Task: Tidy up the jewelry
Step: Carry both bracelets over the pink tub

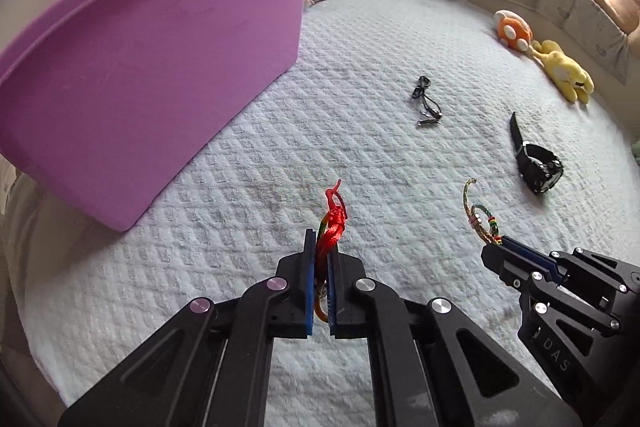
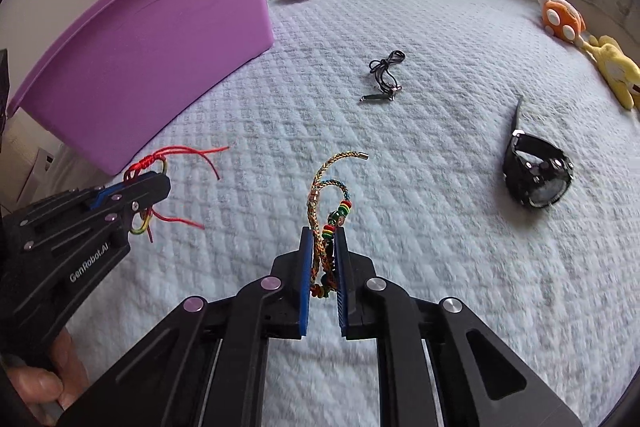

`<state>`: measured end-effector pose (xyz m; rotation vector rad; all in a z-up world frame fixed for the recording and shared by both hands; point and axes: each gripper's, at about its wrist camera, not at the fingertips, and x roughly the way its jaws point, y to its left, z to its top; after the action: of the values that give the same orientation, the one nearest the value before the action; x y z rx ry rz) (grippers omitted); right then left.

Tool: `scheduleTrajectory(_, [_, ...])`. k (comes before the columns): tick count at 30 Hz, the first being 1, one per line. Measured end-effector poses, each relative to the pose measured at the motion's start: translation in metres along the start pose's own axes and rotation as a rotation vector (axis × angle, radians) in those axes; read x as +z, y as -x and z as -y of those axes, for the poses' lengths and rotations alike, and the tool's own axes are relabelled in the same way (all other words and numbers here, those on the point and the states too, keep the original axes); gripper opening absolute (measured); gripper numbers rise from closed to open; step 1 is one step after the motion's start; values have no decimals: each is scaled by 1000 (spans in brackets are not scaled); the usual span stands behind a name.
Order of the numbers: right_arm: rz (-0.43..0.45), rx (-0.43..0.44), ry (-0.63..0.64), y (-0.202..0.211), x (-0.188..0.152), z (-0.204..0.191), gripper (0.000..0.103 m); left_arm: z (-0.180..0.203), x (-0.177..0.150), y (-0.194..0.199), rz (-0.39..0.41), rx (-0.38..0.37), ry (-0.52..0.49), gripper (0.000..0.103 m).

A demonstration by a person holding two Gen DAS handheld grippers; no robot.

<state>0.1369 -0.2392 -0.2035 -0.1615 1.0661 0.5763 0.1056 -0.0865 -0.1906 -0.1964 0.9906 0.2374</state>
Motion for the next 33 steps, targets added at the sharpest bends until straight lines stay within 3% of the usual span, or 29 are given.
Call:
scheduleTrajectory(7, [-3, 29, -19, 77, -6, -9, 11, 12, 12, 68, -16, -49, -13, 5])
scheduleTrajectory(18, [93, 105, -7, 197, 41, -43, 11, -18, 74, 183, -1, -45, 69, 5])
scheduleTrajectory(25, [134, 141, 20, 220, 93, -81, 11, -73, 112, 227, 31, 14, 78, 5])
scheduleTrajectory(33, [163, 158, -62, 197, 161, -140, 11, -141, 168, 217, 36, 5, 13, 5])
